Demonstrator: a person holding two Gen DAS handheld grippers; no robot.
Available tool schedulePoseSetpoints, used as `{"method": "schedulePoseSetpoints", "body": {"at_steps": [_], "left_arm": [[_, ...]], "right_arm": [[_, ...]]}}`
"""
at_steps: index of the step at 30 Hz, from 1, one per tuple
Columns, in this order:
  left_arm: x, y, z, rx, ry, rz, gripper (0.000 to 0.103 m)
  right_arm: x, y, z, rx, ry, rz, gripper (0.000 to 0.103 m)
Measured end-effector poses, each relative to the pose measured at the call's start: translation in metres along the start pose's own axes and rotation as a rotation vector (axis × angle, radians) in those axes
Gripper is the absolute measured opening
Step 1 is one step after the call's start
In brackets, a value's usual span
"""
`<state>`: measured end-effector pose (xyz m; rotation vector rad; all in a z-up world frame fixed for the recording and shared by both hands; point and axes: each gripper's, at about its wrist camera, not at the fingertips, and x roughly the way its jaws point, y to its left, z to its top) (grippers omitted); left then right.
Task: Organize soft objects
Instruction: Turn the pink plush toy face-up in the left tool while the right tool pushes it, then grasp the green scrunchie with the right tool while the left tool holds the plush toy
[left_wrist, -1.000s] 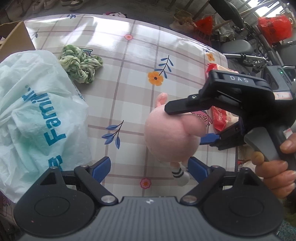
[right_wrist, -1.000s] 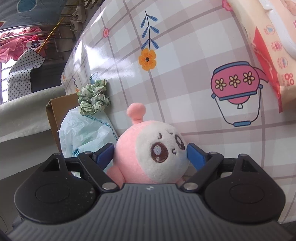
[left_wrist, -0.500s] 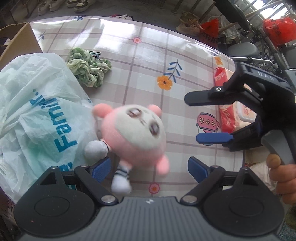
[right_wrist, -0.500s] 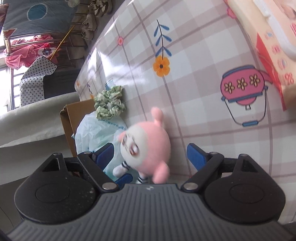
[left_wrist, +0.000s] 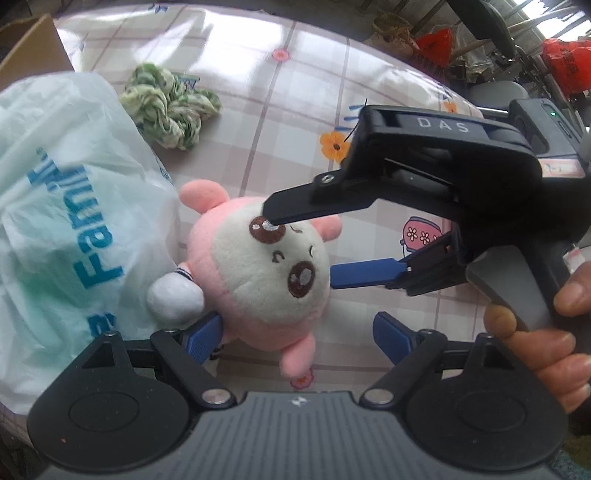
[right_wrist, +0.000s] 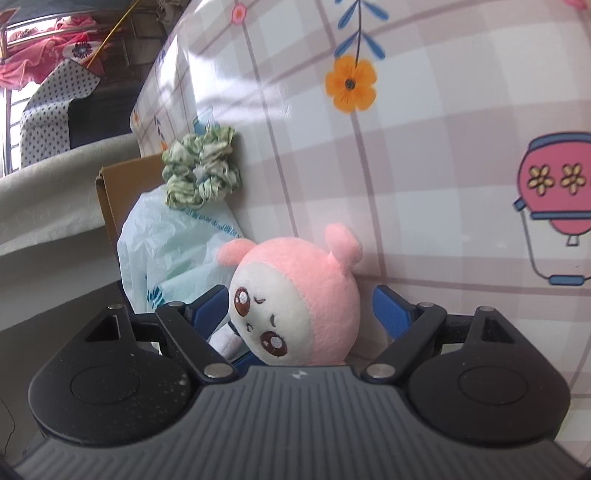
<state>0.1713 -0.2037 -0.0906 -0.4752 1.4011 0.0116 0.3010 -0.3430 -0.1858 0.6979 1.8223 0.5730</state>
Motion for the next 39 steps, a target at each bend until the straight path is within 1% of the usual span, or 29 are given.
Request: {"method": "schedulePoseSetpoints", "body": {"at_steps": [1, 4, 7, 9, 12, 14, 16, 20, 24, 25, 27, 29, 32, 35, 39], "left_arm": [[0.002, -0.001, -0.001, -0.010, 0.005, -0.002, 0.090], [0.004, -0.005, -0.004, -0.011, 0.008, -0.012, 0.091], [0.006, -0.010, -0.007, -0.022, 0.040, -0.064, 0.091], [0.007, -0.016, -0.012, -0.014, 0.052, -0.083, 0.091], [0.010, -0.026, -0.020, -0.003, 0.080, -0.132, 0.091], [0.011, -0.035, -0.025, 0.027, 0.096, -0.141, 0.090], [0.008, -0.041, -0.028, 0.059, 0.091, -0.126, 0.090], [-0.012, -0.038, -0.024, 0.079, 0.022, -0.080, 0.090], [-0.021, -0.032, -0.012, 0.094, -0.050, 0.015, 0.090], [-0.019, -0.032, -0.009, 0.098, -0.054, 0.041, 0.090], [-0.009, -0.031, -0.004, 0.104, -0.036, 0.090, 0.090], [0.001, -0.031, -0.002, 0.102, -0.025, 0.110, 0.090], [0.012, -0.029, -0.004, 0.099, 0.010, 0.118, 0.090], [0.021, -0.031, -0.005, 0.092, 0.034, 0.105, 0.090], [0.028, -0.035, -0.008, 0.090, 0.040, 0.126, 0.093]], "right_arm": [[0.003, -0.001, 0.000, 0.001, 0.012, 0.005, 0.074], [0.003, -0.002, 0.000, -0.009, 0.024, 0.003, 0.072], [-0.006, -0.001, 0.000, -0.034, 0.037, -0.035, 0.070], [-0.014, -0.004, 0.000, -0.041, 0.056, -0.041, 0.069], [-0.026, -0.001, 0.001, -0.098, 0.082, -0.069, 0.069], [-0.031, 0.001, 0.002, -0.136, 0.081, -0.095, 0.070], [-0.030, -0.001, 0.005, -0.139, 0.084, -0.109, 0.070], [-0.025, -0.001, 0.008, -0.162, 0.079, -0.132, 0.069], [-0.020, -0.002, 0.008, -0.183, 0.081, -0.136, 0.067], [-0.019, -0.003, 0.008, -0.189, 0.084, -0.139, 0.064], [-0.017, -0.005, 0.008, -0.191, 0.089, -0.135, 0.064], [-0.018, -0.007, 0.010, -0.179, 0.088, -0.122, 0.061], [-0.020, -0.009, 0.012, -0.172, 0.081, -0.119, 0.061], [-0.021, -0.012, 0.013, -0.162, 0.082, -0.111, 0.060], [-0.021, -0.017, 0.012, -0.142, 0.087, -0.097, 0.060]]}}
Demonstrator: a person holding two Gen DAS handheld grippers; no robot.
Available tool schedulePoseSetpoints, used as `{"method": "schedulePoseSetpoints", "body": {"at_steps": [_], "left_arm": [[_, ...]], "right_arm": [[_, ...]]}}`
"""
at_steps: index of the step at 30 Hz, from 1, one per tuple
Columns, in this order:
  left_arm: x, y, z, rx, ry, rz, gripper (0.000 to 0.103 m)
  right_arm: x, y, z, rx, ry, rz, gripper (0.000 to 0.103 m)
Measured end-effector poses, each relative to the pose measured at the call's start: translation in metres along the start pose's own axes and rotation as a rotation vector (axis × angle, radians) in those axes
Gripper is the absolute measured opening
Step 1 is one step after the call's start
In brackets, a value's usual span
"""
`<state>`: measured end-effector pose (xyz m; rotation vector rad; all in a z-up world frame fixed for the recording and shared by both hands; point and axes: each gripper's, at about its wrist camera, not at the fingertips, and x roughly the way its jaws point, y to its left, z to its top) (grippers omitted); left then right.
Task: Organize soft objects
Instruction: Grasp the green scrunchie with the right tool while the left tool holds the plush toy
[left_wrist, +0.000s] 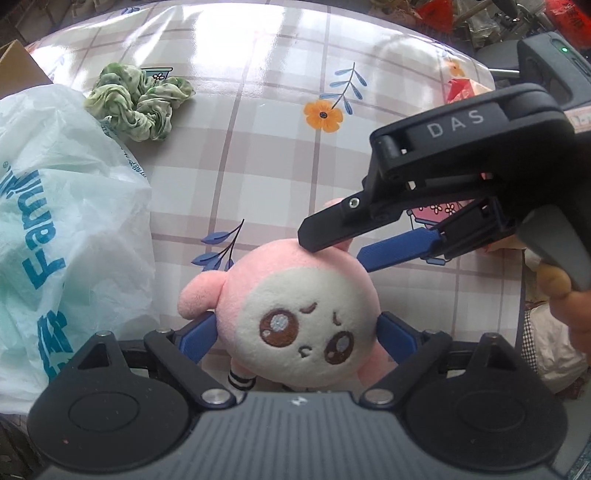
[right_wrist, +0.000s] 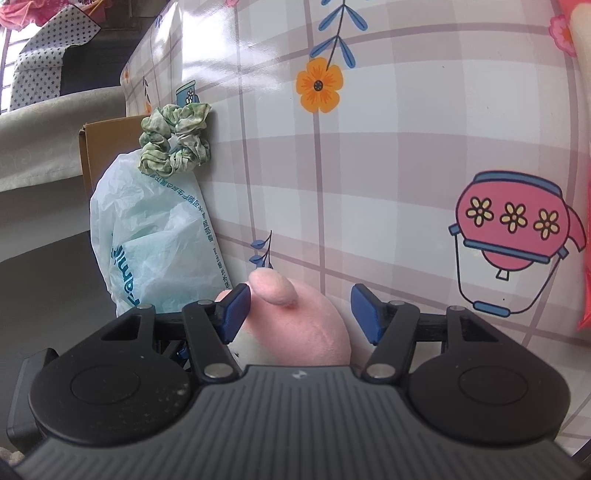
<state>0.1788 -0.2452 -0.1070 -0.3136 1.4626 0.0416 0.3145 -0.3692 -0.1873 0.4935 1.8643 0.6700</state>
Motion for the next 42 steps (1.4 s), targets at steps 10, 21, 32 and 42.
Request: {"method": "schedulePoseSetpoints", "body": {"at_steps": [10, 21, 32, 42], "left_arm": [[-0.005, 0.002, -0.006, -0.035, -0.031, -0.003, 0.087], [-0.023, 0.034, -0.031, -0.167, -0.016, -0.033, 0.086], [-0.048, 0.064, -0.058, -0.232, -0.011, -0.050, 0.086], [-0.048, 0.069, -0.063, -0.223, 0.000, -0.051, 0.086]], "right_arm": [[-0.023, 0.031, 0.021, -0.105, -0.118, 0.087, 0.071], [0.012, 0.136, 0.100, -0.436, -0.147, 0.061, 0.074], [0.075, 0.162, 0.127, -0.583, -0.085, -0.076, 0.057], [0.073, 0.145, 0.114, -0.486, -0.077, -0.050, 0.012]]}}
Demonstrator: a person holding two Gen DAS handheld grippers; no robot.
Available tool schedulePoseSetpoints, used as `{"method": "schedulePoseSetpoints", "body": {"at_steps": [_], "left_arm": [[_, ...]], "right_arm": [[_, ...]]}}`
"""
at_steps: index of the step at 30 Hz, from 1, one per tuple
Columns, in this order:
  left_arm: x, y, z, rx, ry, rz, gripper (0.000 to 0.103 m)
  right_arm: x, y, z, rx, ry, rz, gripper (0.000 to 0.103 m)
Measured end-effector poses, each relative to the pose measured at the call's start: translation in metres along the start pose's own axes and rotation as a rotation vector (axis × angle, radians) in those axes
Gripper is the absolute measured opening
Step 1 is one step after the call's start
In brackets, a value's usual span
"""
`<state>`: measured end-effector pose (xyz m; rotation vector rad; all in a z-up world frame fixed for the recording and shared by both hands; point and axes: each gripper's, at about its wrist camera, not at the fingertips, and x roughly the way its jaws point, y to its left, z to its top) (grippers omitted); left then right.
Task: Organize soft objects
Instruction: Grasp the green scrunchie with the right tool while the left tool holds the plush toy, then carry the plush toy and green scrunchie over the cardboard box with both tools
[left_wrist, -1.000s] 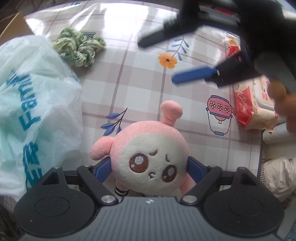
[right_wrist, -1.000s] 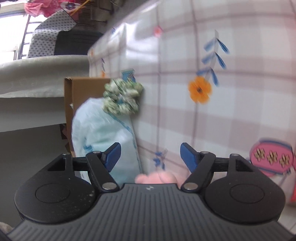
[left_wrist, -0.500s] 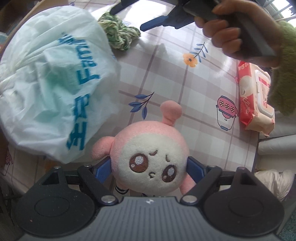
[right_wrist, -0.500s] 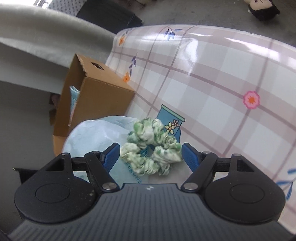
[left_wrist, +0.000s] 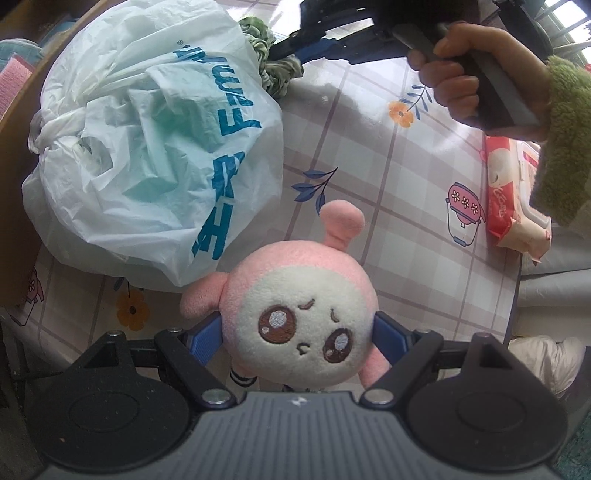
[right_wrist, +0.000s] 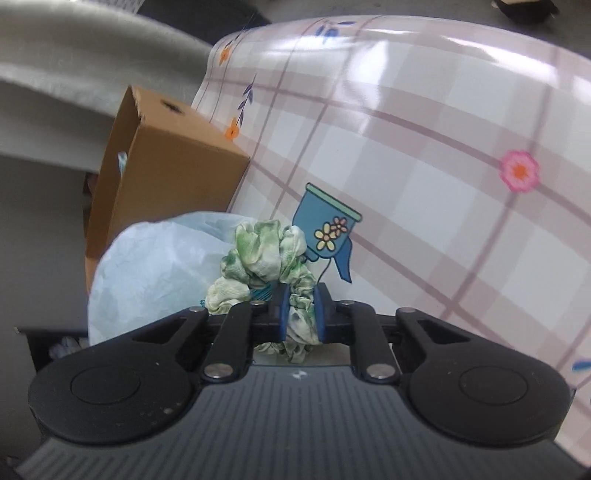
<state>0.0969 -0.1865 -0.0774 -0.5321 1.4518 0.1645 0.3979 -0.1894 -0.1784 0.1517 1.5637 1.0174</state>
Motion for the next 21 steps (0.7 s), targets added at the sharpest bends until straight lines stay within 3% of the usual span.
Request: {"method": "schedulePoseSetpoints", "body": {"at_steps": [12, 21], "left_arm": [[-0.007, -0.027, 0.001, 0.131, -0.028, -0.010, 0.086], [-0.038, -0.025, 0.004, 0.195, -0.072, -0.108, 0.086]], "right_arm": [[-0.104, -0.032, -0.063, 0.288, -0.254, 0.143, 0.011], [-0.161, -0.021, -0.126, 0.409, -0.371, 0.205, 0.011]]}}
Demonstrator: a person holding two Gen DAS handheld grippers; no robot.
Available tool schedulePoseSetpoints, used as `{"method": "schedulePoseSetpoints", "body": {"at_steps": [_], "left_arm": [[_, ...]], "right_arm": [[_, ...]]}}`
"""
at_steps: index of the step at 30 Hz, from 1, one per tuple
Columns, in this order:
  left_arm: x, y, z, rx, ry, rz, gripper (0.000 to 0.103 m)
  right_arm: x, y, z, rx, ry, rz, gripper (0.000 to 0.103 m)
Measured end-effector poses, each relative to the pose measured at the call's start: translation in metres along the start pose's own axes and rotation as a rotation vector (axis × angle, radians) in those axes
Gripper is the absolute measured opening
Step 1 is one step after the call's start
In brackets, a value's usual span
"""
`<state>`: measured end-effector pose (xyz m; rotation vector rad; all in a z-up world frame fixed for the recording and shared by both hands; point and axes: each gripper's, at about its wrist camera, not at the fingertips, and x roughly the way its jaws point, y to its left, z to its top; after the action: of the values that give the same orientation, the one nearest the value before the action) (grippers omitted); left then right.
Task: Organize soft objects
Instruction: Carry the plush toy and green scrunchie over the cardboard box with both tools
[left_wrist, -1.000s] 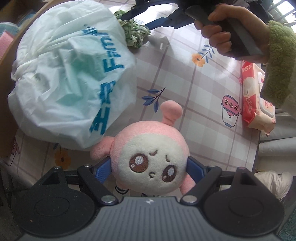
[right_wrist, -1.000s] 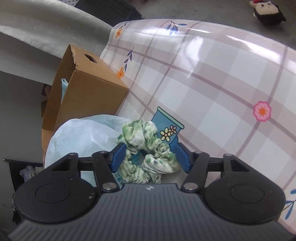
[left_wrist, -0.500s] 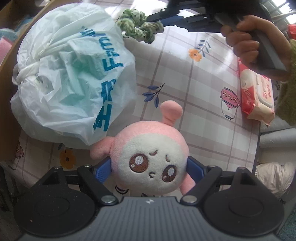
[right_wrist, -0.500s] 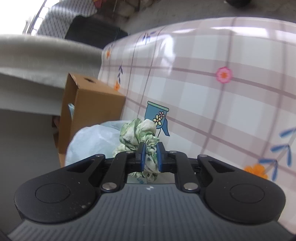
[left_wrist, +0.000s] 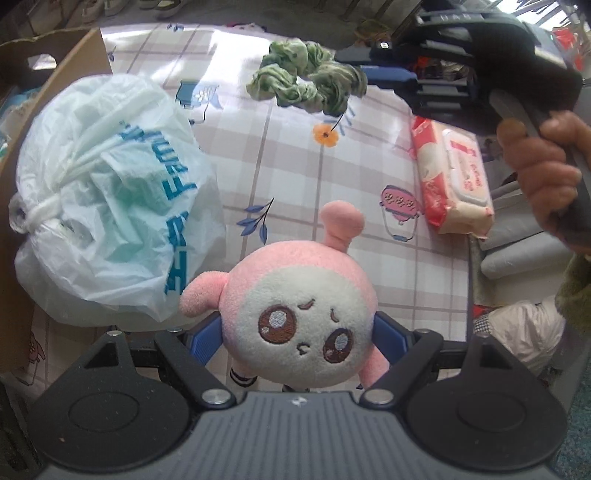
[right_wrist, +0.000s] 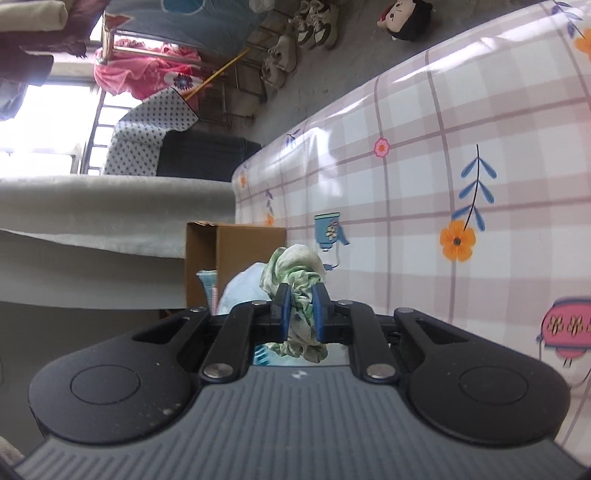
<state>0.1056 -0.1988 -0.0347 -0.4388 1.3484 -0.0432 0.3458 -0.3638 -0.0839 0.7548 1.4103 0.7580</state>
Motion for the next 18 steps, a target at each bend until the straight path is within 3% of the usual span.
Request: {"method": "schedulePoseSetpoints", "body": {"at_steps": [8, 18], "left_arm": [[-0.079, 0.043, 0.007, 0.000, -0.086, -0.033, 0.086], [-0.155, 0.152, 0.008, -0.082, -0.182, 0.046, 0.086]], "right_arm": [[0.000, 0.061, -0.045, 0.036, -0.007, 0.100, 0.011], [0.085, 0.173, -0.090, -0.007, 0.075, 0.203, 0.011]]}}
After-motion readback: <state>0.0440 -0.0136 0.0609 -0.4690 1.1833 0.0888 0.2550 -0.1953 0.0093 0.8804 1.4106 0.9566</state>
